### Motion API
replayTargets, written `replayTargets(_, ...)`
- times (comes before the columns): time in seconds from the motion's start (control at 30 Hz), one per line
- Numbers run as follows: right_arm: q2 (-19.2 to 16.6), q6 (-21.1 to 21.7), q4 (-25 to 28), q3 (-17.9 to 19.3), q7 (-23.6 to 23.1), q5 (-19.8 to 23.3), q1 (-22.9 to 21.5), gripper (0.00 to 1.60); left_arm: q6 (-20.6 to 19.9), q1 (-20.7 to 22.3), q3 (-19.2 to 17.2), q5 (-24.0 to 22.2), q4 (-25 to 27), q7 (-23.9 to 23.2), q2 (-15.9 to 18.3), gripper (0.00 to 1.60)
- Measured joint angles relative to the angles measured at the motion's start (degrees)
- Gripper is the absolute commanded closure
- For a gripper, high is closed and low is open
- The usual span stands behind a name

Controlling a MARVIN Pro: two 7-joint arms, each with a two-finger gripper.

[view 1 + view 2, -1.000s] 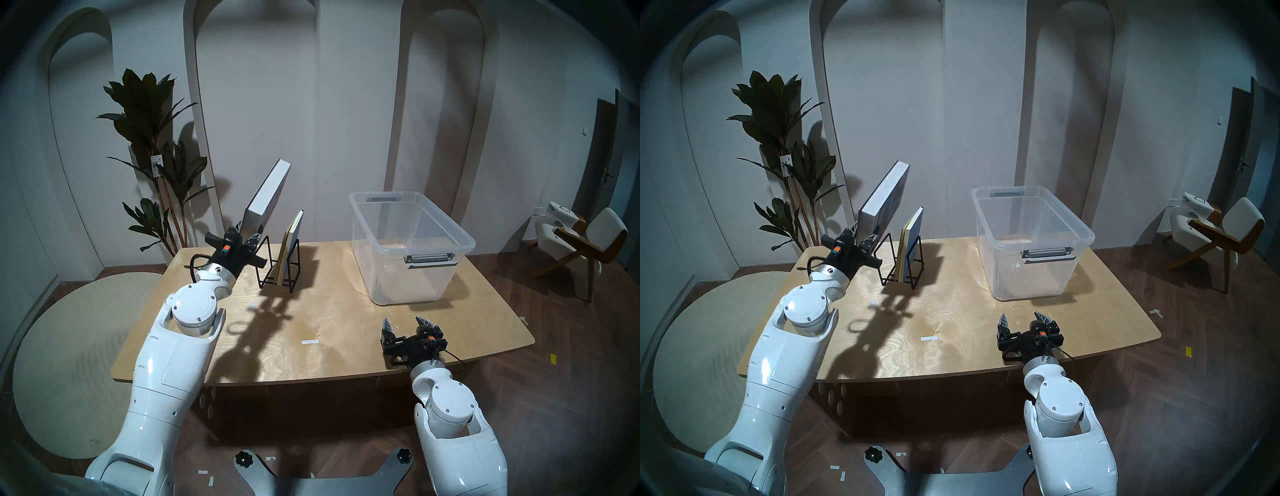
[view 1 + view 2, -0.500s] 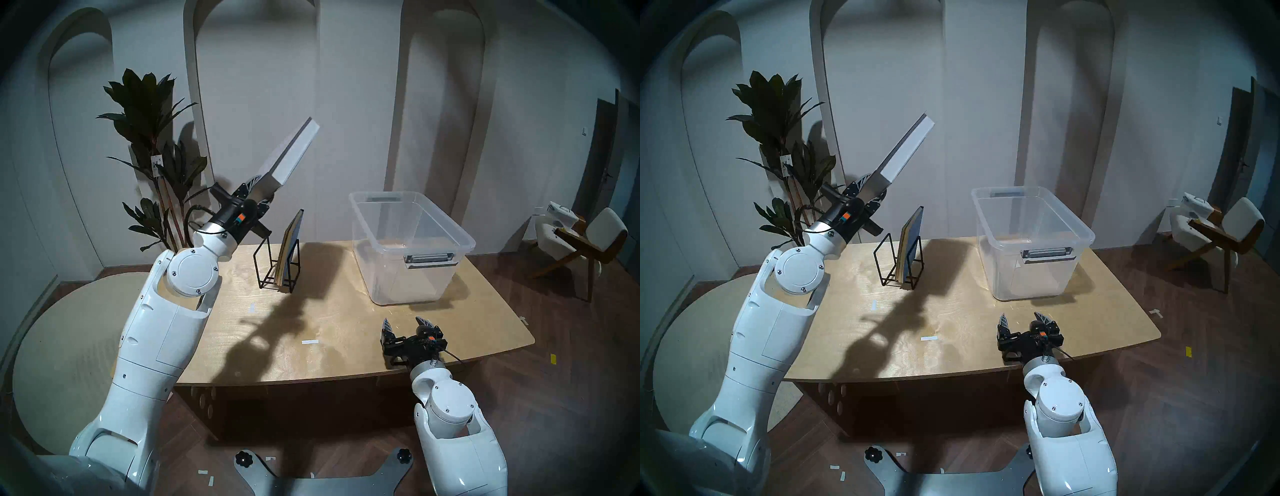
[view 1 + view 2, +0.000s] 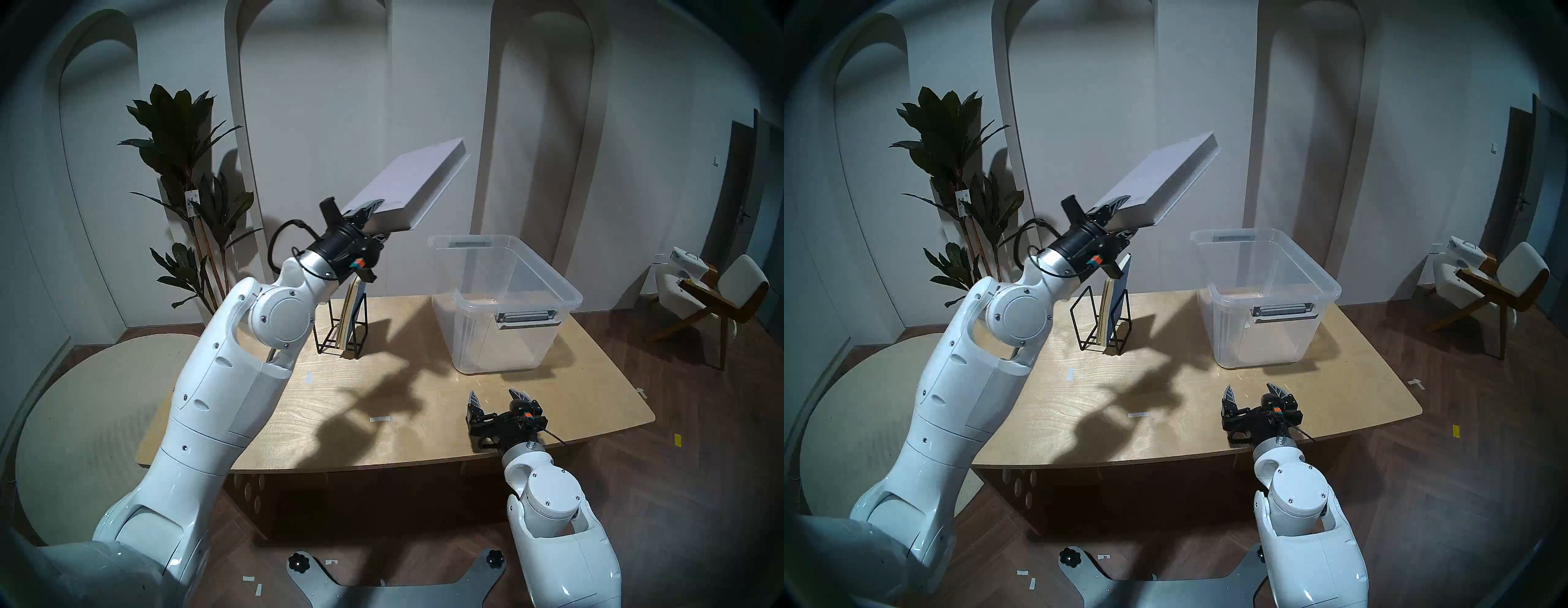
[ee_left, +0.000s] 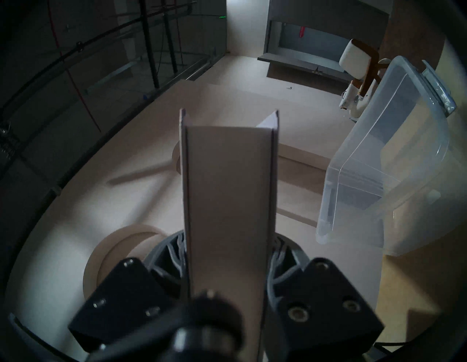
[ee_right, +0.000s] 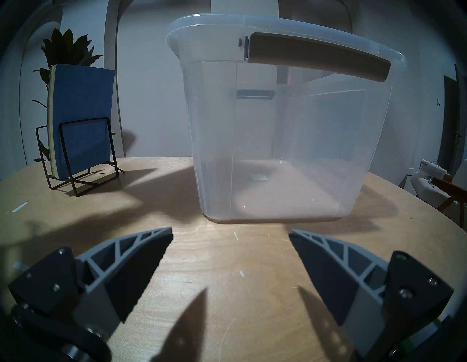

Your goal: Pack the books into the storage box

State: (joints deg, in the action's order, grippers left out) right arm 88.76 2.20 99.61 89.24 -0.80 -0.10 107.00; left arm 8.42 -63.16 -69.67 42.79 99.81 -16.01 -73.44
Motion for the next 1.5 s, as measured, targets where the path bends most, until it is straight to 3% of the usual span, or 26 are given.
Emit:
replayTargets(0.3,0.0,0.0,-0.3,0.0,0.0,0.0,-0.1,0.0,0.0,3.8,5.6,5.2,-3.1,-2.0,-5.2,1.6)
replayTargets(1.0,0.0,0.0,-1.2,0.0,0.0,0.0,-0.4,0.0,-2.3,12.4,16.0,13.1,-17.9,-7.5,-16.8,1.6)
replayTargets(1.27,0.0,0.0,-1.5,0.0,0.0,-0.1,-0.6,0.0,-3.7,15.6,17.7,15.2,-24.1,-9.2,-20.9,1.6)
replayTargets(1.5,0.0,0.0,-1.8,0.0,0.0,-0.1,-0.7,0.0,-5.3,18.7,17.2,16.9,-29.8,-9.8,-23.8,1.6)
